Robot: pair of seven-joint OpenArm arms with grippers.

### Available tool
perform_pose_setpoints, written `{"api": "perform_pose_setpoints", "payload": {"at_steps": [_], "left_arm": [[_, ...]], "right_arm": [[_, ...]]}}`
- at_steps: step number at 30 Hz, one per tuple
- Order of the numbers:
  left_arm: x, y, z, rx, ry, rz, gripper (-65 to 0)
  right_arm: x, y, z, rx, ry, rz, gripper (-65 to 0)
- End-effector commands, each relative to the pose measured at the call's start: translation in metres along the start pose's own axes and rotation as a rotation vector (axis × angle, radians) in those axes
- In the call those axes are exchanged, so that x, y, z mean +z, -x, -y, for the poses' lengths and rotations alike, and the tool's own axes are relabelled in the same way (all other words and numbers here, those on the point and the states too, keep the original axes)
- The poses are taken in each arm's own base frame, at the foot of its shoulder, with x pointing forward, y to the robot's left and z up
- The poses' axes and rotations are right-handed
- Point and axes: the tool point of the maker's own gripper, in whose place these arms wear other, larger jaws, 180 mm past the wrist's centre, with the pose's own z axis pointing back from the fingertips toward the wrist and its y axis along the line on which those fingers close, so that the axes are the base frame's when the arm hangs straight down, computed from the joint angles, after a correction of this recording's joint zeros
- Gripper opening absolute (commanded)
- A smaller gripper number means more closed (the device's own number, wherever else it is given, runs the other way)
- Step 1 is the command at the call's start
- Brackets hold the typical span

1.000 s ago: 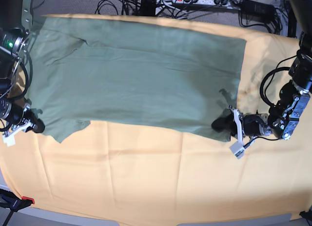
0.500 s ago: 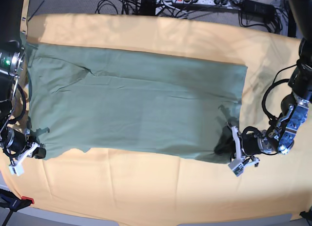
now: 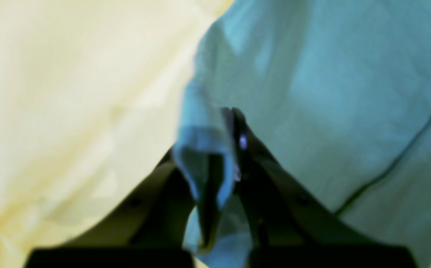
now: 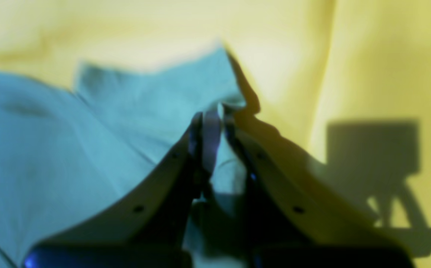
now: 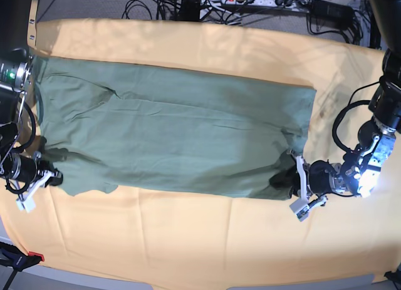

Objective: Fold the T-shirt properly
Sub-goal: 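Grasp the hem corners with both grippers and lift them, then fold the hem over toward the collar with both grippers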

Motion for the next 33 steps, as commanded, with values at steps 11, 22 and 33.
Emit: {"api": "perform_pose_setpoints", "payload": {"at_steps": [11, 22, 33], "left_arm": [[0.018, 0.005, 0.014, 0.16, 0.105, -0.09, -65.0], [0.063, 0.016, 0.006, 0.198, 0.085, -0.116, -65.0], [0.07, 0.004, 0.005, 0.206, 0.093, -0.084, -65.0]], "right_arm": [[0.028, 0.002, -0.025, 0.167, -0.029, 0.021, -65.0], [0.048, 0.012, -0.024, 0.246, -0.006, -0.005, -65.0], [0.053, -0.002, -0.012, 0.293, 0.06, 0.044, -65.0]]}}
